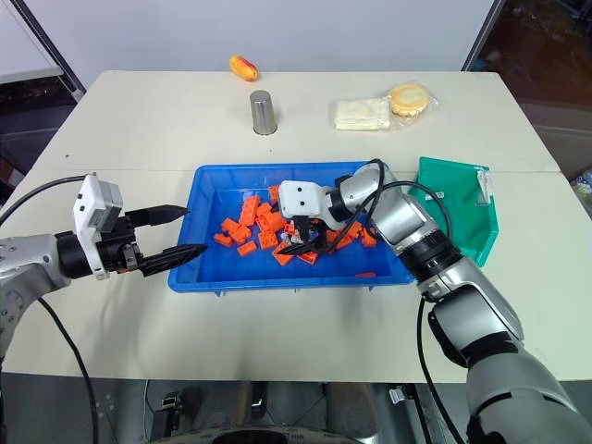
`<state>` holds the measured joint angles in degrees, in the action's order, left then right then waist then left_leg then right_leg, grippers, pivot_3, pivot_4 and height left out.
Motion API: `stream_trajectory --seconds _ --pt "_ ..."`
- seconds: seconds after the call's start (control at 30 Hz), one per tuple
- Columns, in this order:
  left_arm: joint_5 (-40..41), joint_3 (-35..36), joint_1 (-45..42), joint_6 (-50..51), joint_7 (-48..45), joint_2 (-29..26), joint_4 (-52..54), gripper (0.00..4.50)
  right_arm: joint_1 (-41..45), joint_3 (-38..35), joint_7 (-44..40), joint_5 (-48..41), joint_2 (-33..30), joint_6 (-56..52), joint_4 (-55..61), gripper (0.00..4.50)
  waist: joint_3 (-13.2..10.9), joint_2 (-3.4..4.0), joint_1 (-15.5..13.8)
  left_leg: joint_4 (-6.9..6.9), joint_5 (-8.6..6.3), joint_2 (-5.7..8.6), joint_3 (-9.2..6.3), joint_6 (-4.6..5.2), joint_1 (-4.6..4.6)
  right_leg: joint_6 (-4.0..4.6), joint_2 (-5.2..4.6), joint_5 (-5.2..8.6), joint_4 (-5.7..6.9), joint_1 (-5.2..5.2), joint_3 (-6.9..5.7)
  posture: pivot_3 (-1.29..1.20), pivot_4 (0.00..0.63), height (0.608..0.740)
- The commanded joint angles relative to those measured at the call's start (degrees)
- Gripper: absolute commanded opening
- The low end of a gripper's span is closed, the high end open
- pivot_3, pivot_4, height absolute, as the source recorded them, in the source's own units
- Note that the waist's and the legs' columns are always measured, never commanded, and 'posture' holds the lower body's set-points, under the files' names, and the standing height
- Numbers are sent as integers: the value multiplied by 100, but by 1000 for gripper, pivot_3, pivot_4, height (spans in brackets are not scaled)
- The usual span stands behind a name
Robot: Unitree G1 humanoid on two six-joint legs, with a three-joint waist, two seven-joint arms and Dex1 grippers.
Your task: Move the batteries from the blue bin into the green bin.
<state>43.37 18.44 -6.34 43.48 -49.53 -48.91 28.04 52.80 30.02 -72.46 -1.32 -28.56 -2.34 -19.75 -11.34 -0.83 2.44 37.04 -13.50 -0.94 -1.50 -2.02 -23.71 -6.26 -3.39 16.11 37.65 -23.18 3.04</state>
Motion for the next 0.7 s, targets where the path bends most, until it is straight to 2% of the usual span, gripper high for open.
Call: stream_trajectory --seconds 0.03,0.37,0.67,0.7 --pt "122 263 31 -30 87 -47 192 4500 120 12 -328 182 -10 370 -117 4420 0 0 -1 0 0 0 -2 0 2 0 0 0 0 3 -2 0 150 740" --pt "32 142 1 -183 238 -3 127 4500 -32 -67 -1158 138 -145 487 187 4420 0 0 0 -1 0 -1 -5 0 7 1 2 0 0 7 -3 0 150 740" --pt "-84 8 -145 -289 331 78 49 4500 179 35 -957 631 281 1059 -709 4420 0 0 8 -2 0 -1 -4 -1 7 1 4 0 1 6 -3 0 150 740" --pt "-94 6 -143 -298 339 85 45 4500 195 36 -944 673 325 1109 -792 4192 0 0 8 -2 0 -1 -4 -1 7 1 4 0 1 6 -3 0 150 740"
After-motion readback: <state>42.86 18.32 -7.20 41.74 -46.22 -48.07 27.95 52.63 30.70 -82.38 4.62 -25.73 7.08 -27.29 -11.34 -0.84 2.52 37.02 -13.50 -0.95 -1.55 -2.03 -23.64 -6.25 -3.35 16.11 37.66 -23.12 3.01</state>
